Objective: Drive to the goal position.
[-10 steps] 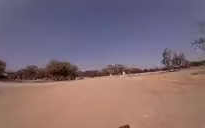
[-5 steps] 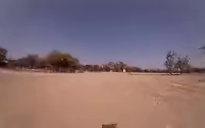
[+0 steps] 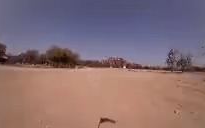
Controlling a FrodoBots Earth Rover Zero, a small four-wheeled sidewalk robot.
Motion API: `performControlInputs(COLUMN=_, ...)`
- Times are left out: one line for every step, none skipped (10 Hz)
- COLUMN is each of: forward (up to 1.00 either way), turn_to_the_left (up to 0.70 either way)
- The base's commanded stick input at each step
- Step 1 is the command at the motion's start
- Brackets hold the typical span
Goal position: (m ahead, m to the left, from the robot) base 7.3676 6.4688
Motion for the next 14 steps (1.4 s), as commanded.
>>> performControlInputs(forward=1.0, turn_to_the_left=0.0)
performControlInputs(forward=1.0, turn_to_the_left=0.0)
performControlInputs(forward=1.0, turn_to_the_left=0.0)
performControlInputs(forward=1.0, turn_to_the_left=0.0)
performControlInputs(forward=1.0, turn_to_the_left=0.0)
performControlInputs(forward=1.0, turn_to_the_left=0.0)
performControlInputs(forward=1.0, turn_to_the_left=0.0)
performControlInputs(forward=1.0, turn_to_the_left=0.0)
performControlInputs(forward=1.0, turn_to_the_left=0.0)
performControlInputs(forward=1.0, turn_to_the_left=0.0)
performControlInputs(forward=1.0, turn_to_the_left=0.0)
performControlInputs(forward=1.0, turn_to_the_left=0.0)
performControlInputs(forward=1.0, turn_to_the_left=0.0)
performControlInputs(forward=1.0, turn_to_the_left=0.0)
